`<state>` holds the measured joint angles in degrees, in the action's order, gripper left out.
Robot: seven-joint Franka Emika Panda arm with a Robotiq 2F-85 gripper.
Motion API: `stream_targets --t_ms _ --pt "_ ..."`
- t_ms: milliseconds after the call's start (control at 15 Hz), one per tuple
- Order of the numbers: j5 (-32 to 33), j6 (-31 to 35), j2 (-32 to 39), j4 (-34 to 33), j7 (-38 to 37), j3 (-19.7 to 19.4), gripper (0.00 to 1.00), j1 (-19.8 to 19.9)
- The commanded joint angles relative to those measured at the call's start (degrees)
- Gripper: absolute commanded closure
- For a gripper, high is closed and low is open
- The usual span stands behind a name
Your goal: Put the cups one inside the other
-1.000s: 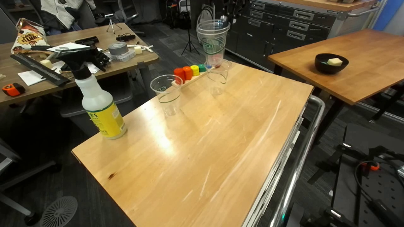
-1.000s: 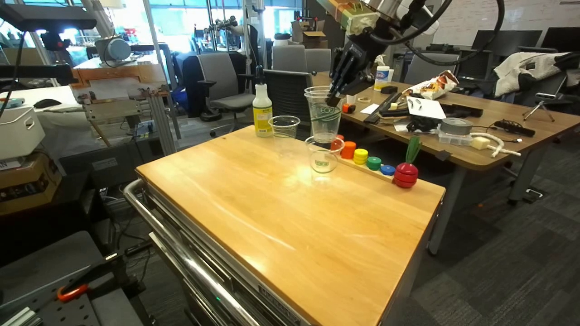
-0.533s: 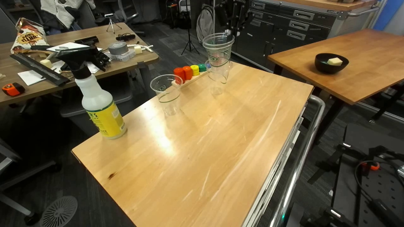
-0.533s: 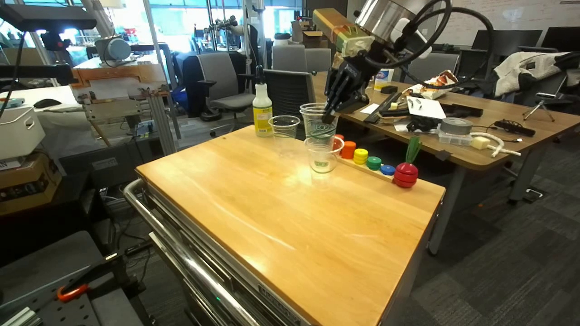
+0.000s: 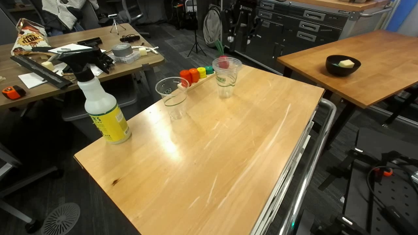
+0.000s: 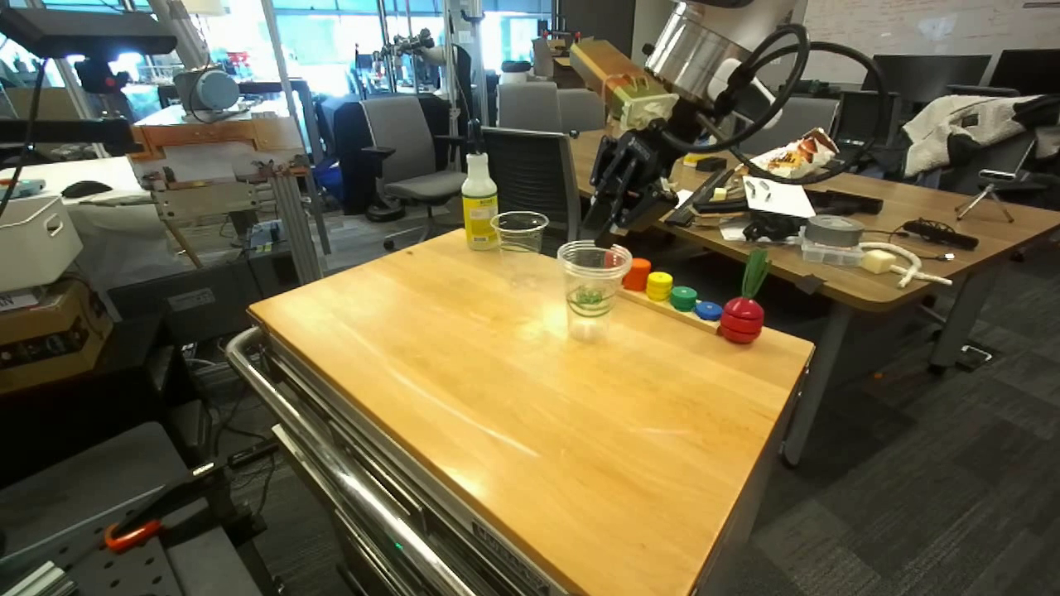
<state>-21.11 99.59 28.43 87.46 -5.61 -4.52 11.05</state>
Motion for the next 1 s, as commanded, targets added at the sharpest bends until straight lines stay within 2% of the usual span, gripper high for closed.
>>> stream_targets --t_ms 0,200,267,533,933 --pt "1.70 1.61 -1.01 1.01 0.33 -0.45 0.29 -0.47" --pt "4.48 2.90 -1.37 2.03 -0.25 -1.10 0.05 -0.96" --pt "5.96 3.49 -1.28 2.35 -0.85 -1.41 0.01 -1.25" --pt "8.99 5.13 -0.23 3.09 -3.29 -1.59 0.00 -1.63" --pt "10.23 6.43 1.04 3.02 -6.48 -1.16 0.00 -3.11"
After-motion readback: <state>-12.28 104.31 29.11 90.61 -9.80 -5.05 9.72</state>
